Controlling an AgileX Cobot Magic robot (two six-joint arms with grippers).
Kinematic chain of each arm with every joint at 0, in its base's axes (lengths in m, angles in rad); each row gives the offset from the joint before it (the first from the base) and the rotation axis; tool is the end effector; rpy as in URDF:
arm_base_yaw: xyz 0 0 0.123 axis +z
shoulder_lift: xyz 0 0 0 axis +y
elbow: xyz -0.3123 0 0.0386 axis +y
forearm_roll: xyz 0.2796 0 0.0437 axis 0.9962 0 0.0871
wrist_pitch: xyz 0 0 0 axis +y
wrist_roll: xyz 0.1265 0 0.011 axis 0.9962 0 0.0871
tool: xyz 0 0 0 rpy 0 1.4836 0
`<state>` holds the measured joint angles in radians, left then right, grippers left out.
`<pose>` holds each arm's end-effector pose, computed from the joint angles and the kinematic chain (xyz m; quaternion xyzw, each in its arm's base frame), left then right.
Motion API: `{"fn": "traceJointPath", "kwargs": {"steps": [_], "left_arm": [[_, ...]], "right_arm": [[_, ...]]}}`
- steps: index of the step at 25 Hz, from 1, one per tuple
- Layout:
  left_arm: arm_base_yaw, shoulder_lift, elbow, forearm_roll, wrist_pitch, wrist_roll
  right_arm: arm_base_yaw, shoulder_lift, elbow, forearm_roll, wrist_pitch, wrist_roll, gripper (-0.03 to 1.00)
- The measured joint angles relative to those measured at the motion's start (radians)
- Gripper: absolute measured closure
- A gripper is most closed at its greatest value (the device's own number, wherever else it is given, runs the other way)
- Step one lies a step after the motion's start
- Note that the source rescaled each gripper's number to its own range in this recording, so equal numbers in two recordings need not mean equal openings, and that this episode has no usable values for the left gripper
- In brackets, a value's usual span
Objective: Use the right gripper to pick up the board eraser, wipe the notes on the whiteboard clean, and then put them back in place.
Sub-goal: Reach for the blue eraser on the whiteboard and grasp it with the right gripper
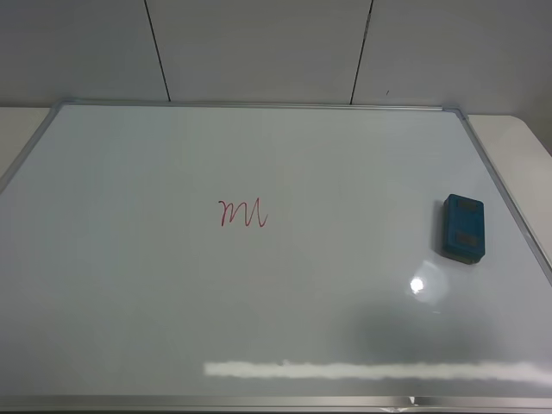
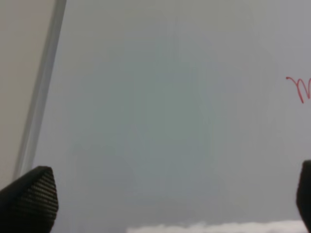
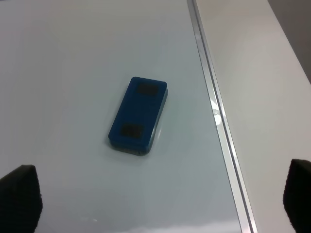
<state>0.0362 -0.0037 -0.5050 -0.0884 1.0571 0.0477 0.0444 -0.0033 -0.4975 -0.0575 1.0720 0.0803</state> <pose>0.0243 -0.0089 0.2786 0.0067 0.8492 -0.0220 0.5276 0.0244 -0.0053 0.2742 0.0166 0.8554 0.0035 0.5176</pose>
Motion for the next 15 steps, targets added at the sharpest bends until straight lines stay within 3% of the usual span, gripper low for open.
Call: {"fn": "traceJointPath", "kwargs": {"steps": [15], "left_arm": [[0.0, 0.0, 0.0, 0.0, 0.0, 0.0]], "right_arm": [[0.0, 0.0, 0.0, 0.0, 0.0, 0.0, -0.03]]}}
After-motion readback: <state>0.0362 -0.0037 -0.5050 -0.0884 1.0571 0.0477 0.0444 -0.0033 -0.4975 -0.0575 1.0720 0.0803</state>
